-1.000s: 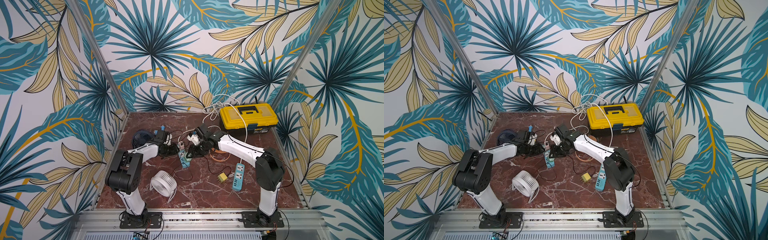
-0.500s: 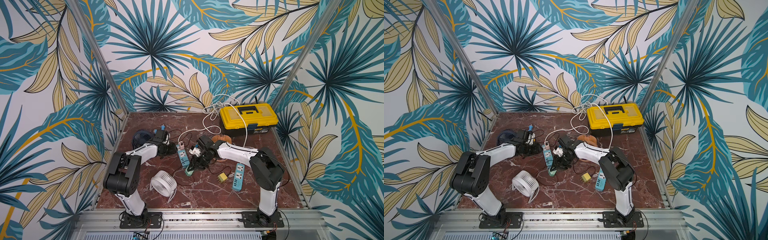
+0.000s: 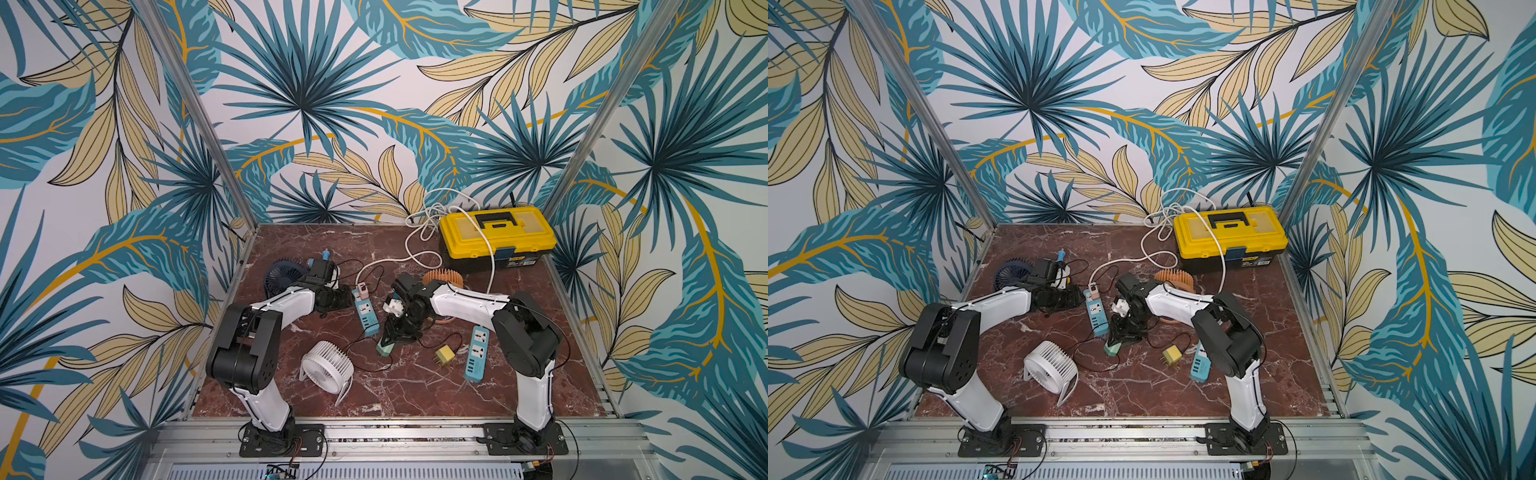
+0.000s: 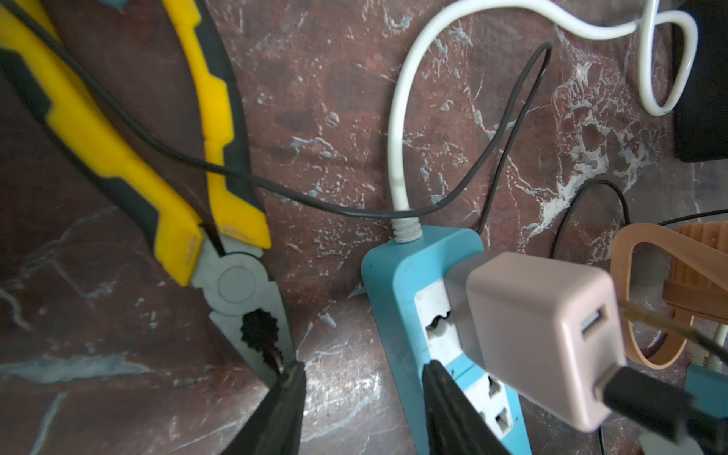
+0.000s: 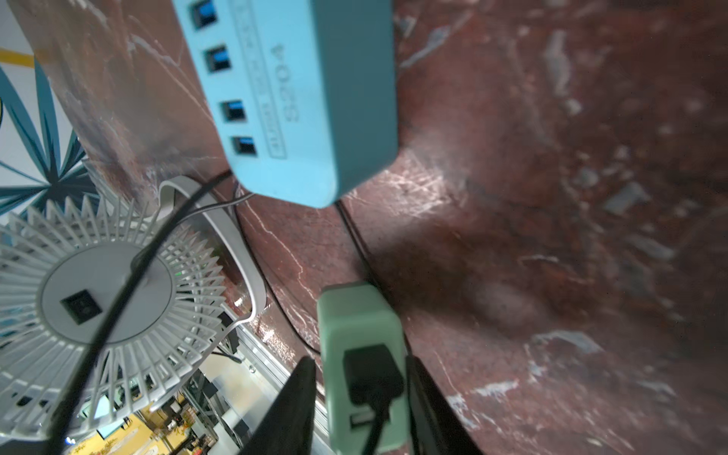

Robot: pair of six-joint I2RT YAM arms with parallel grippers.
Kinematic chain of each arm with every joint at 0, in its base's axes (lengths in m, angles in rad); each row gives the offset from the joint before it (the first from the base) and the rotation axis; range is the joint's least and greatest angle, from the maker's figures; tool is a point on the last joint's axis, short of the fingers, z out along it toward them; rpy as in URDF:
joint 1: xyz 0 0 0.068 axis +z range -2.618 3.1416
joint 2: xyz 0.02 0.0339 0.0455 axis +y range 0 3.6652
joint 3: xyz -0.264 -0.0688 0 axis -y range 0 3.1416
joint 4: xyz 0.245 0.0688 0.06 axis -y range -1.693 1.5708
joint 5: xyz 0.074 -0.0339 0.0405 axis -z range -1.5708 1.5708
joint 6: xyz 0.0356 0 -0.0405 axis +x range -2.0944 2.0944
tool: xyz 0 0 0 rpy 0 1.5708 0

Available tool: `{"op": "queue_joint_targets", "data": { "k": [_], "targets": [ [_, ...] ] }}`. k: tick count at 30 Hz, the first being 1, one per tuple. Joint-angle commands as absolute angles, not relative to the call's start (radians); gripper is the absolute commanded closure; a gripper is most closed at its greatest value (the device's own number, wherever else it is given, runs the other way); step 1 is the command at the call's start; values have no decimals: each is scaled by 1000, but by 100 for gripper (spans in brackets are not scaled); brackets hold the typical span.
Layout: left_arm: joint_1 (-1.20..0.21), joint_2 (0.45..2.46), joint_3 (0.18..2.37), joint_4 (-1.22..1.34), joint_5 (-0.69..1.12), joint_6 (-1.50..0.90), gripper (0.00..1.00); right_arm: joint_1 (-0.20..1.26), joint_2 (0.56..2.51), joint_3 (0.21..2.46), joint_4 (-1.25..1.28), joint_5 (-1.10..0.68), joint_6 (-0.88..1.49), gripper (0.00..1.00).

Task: Unplug the desk fan from the power strip
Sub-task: Place the plug at the center of the board, then remove the plug from the socket.

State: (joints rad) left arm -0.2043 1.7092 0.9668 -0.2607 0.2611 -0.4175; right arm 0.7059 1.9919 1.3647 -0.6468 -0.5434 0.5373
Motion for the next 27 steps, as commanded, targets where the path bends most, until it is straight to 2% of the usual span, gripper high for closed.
{"op": "queue_joint_targets", "data": {
  "k": [1,6,13,19,27],
  "targets": [
    [-199,1682,990,-275,247,-408,47,685,1947,1392,-735,-460,489,50],
    [-200,1671,986,-274,258,-412,47,670,1917,1476,-794,-382,451,43],
    [-182,1638,966,-243,317,-445,46,681,1947,1679,-910,-189,433,43],
    [-151,1641,957,-181,357,-492,46,728,2035,1859,-895,-16,413,43],
    [-144,1693,971,-144,390,-530,46,777,2193,2055,-871,68,360,43]
  ]
}}
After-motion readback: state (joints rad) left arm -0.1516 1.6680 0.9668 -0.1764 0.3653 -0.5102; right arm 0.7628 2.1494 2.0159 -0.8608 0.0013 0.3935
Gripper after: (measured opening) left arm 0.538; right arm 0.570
